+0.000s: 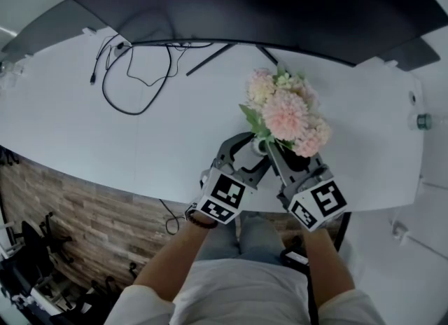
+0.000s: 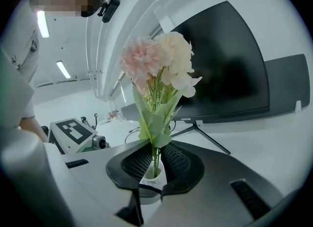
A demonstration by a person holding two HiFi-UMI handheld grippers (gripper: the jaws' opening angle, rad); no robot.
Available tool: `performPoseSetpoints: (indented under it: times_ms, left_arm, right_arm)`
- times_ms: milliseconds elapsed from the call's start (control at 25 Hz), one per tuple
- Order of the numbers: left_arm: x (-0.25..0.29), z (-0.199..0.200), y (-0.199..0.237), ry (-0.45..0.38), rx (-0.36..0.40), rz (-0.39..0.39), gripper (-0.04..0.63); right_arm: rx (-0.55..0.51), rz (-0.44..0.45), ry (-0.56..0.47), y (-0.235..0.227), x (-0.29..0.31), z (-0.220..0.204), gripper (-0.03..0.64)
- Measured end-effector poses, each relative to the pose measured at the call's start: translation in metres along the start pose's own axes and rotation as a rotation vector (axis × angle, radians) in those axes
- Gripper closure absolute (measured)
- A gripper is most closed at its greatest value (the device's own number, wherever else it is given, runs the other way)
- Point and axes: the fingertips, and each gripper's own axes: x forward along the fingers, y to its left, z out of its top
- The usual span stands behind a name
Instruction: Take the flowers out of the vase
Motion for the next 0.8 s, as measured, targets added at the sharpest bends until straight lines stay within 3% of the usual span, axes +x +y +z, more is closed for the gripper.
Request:
performPoseSetpoints:
  times_ms: [800]
  left_arm:
    - [0.003,0.002,-0.004,0.000,0.001,0.006,0.344]
  right_arm:
    - [0.019,-0.027,-0.078,-0.004,-0.032,0.032,0.546]
